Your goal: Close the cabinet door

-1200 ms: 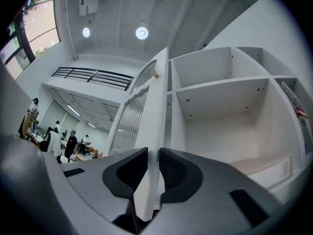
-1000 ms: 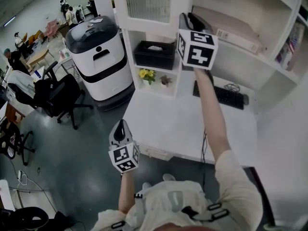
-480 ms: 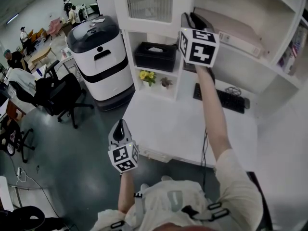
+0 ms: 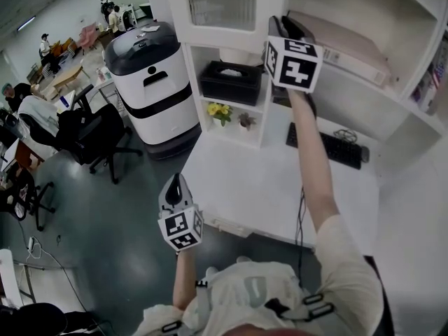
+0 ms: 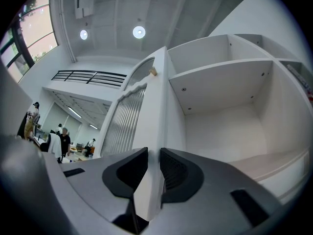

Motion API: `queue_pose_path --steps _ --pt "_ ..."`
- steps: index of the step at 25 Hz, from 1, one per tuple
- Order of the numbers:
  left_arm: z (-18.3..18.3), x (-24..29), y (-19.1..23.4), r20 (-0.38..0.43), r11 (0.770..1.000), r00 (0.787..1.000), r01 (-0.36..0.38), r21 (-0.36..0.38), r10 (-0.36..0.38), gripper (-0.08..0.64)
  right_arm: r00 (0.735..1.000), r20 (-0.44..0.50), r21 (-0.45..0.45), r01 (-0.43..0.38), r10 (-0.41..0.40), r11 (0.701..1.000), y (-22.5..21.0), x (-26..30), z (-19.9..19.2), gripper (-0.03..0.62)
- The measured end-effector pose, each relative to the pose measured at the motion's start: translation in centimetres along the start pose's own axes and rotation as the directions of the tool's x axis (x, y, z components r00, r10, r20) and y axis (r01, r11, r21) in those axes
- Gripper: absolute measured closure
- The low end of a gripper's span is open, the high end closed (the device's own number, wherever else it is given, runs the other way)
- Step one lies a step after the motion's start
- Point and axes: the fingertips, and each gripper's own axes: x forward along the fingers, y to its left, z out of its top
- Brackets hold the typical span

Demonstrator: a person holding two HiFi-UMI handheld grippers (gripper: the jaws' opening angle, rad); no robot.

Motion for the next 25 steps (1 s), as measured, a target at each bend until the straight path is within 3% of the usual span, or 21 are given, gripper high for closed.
queue_pose_path --steps 25 --pt "0.2 0.8 -0.1 0.004 1.000 1.000 -0.008 0.003 0.008 0.554 0.999 -0.014 0.026 -0.033 0.033 0.999 -0.5 1.4 -0.4 0.520"
